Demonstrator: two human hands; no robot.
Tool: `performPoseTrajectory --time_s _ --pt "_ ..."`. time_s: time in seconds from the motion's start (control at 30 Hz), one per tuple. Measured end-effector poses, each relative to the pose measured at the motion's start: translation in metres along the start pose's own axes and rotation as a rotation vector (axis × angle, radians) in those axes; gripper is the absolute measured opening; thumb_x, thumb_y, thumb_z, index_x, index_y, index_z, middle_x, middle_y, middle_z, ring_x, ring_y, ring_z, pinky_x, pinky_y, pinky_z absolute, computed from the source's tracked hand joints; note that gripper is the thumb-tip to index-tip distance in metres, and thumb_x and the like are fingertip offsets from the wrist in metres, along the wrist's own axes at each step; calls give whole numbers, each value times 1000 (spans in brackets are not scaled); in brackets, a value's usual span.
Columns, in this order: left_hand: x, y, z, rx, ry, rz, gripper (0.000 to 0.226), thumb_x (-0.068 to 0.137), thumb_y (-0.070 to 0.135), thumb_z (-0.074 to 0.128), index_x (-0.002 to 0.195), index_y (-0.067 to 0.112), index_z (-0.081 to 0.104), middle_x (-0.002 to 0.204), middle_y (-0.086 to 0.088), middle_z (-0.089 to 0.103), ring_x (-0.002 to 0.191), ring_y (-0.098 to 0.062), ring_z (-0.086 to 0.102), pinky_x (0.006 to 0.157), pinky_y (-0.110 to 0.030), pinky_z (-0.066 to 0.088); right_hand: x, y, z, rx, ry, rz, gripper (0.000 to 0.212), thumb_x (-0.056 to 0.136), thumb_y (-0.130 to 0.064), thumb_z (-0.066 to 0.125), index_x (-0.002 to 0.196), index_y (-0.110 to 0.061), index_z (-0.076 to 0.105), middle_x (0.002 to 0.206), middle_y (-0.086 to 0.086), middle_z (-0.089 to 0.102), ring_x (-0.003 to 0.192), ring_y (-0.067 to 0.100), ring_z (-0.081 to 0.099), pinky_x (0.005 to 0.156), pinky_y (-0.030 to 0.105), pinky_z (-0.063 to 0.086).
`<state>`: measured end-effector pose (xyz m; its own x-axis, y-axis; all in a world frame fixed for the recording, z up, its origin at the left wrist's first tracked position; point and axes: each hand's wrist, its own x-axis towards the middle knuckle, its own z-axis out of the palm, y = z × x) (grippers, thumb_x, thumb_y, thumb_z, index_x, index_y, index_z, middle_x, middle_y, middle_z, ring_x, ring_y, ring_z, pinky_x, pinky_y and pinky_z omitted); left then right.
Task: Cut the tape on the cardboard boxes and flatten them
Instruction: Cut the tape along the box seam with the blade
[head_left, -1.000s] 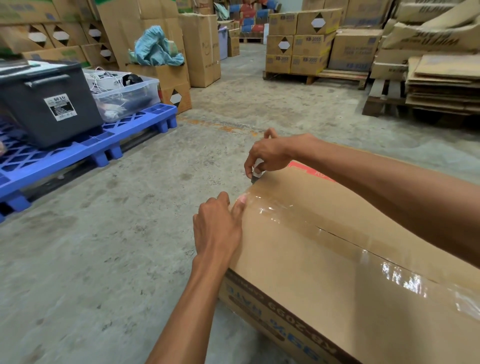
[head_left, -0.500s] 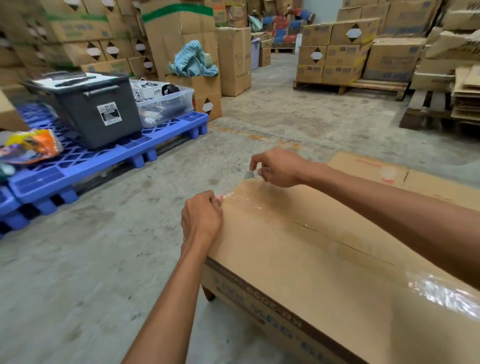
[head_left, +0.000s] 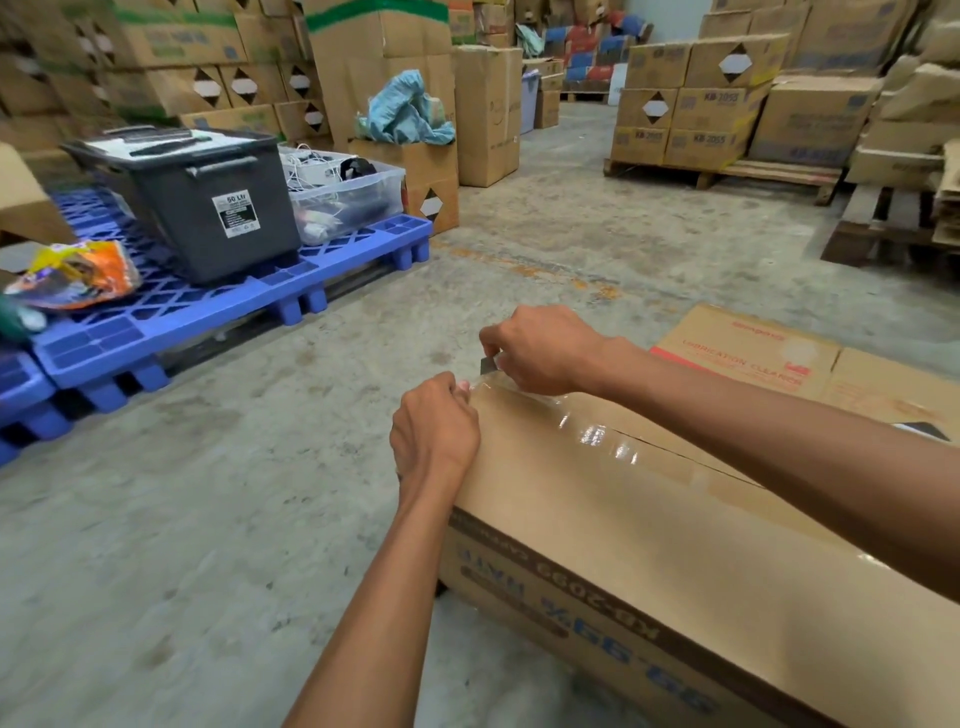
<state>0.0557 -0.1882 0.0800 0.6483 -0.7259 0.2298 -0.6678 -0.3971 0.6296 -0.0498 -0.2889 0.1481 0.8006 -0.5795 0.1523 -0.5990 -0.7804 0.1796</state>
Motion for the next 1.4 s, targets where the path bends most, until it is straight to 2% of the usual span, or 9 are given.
performPoseTrajectory --time_s 0.13,0.27,0.47,0.53,0.63,0.77,0.83,1.07,1.4 --pt "1 1 1 2 -9 -3 38 100 33 45 66 18 45 70 -4 56 66 -26 54 55 -33 35 -5 -6 1 10 25 22 20 94 -19 47 109 -17 61 78 4 50 68 28 48 52 31 28" --pt "1 1 1 10 -14 0 37 101 32 43 67 18 45 71 -4 56 65 -24 52 53 -32 31 -7 -13 1 15 30 8 19 97 -20 47 108 -14 61 80 6 56 67 26 48 50 30 28" --pt "0 1 0 20 -15 -6 40 102 33 44 63 20 40 69 -2 54 58 -18 46 49 -31 28 -7 -15 -3 1 14 -1 14 93 -15 51 99 -19 63 63 -8 33 64 24 46 45 27 20" --pt "0 1 1 23 -5 -10 41 102 33 44 62 20 39 70 -2 54 58 -17 46 49 -31 26 -9 -13 -5 10 6 -6 14 93 -15 52 98 -22 64 64 -8 39 64 23 48 45 26 21" --pt "-1 1 1 13 5 -20 41 101 33 44 62 19 39 70 -2 54 61 -19 48 51 -32 29 -13 -11 -7 28 4 -25 16 95 -20 51 101 -24 66 79 0 61 67 24 52 46 26 25" --pt "-1 3 2 14 8 -17 41 101 33 46 62 19 41 71 -3 55 65 -23 51 55 -32 32 -18 -11 -7 3 -2 -36 17 95 -18 52 102 -24 65 65 -8 37 65 24 49 45 27 23" --pt "1 2 2 20 11 -19 41 100 33 47 62 19 41 72 -4 56 68 -25 53 57 -33 34 -19 -10 -8 -9 -4 -39 16 95 -18 52 103 -24 65 64 -9 32 64 23 48 45 27 22" --pt "15 -3 0 11 -17 -42 42 99 31 49 60 15 46 70 -3 55 68 -24 51 62 -32 34 -34 1 -5 -17 -30 -39 16 99 -24 50 103 -22 65 64 -7 31 67 26 49 48 28 24" --pt "49 -7 5 20 -41 2 40 98 29 52 60 16 54 72 -2 54 73 -26 52 64 -32 35 -89 20 -8 -108 -93 19 18 98 -20 43 97 -20 61 61 -3 33 60 28 45 44 29 17"
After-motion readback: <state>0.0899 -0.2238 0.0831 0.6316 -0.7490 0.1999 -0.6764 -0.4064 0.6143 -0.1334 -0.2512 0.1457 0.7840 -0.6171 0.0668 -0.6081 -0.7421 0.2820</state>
